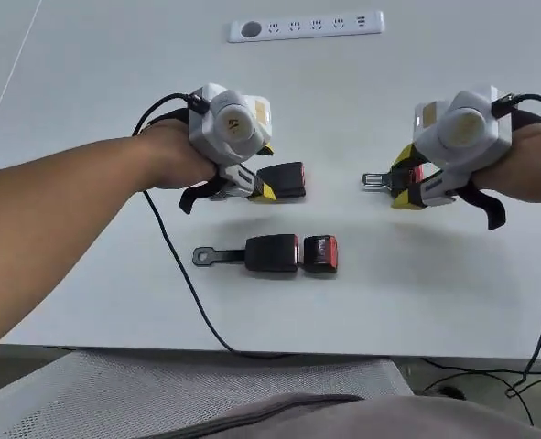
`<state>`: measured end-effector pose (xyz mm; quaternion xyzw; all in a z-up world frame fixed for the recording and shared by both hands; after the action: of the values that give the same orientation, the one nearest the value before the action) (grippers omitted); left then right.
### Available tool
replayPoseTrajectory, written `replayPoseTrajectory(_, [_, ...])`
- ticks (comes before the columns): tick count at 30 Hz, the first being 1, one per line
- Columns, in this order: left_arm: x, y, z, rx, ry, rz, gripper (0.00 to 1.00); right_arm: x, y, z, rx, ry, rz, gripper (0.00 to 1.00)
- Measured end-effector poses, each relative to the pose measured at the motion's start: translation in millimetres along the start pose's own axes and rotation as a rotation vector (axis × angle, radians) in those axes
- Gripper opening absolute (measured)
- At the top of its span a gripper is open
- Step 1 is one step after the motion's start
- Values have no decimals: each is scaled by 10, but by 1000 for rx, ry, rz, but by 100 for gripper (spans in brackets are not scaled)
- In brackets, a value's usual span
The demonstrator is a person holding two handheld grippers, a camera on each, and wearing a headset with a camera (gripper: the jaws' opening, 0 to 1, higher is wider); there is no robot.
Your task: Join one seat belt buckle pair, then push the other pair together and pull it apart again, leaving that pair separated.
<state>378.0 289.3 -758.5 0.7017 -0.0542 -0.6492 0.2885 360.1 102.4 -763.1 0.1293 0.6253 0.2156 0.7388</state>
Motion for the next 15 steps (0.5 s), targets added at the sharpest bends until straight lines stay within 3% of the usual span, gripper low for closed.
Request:
replayPoseTrajectory(5, [69,-56,-52,2,-1,-22,46,2,-154,66,16,-3,-14,35])
replayPoseTrajectory(10, [156,-143,-97,7,-22,-44,44,29,-224,108,6,2,-23,36])
replayPoseTrajectory(15, [165,-151,-84,4,-43,-55,38,79,-289,140,4,21,-32,33])
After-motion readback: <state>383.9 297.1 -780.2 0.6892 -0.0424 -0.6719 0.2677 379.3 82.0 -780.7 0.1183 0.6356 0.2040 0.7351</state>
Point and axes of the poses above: the centre of the closed fingertips' face, and the gripper's own axes: x roughly forward along the fingers, z roughly to its right, y roughly out of its top, the point moved 3 cm from there along -x, roughly backward along the fingers, and after that the axes turned 13 degrees about -x, right-handed, at the moved point
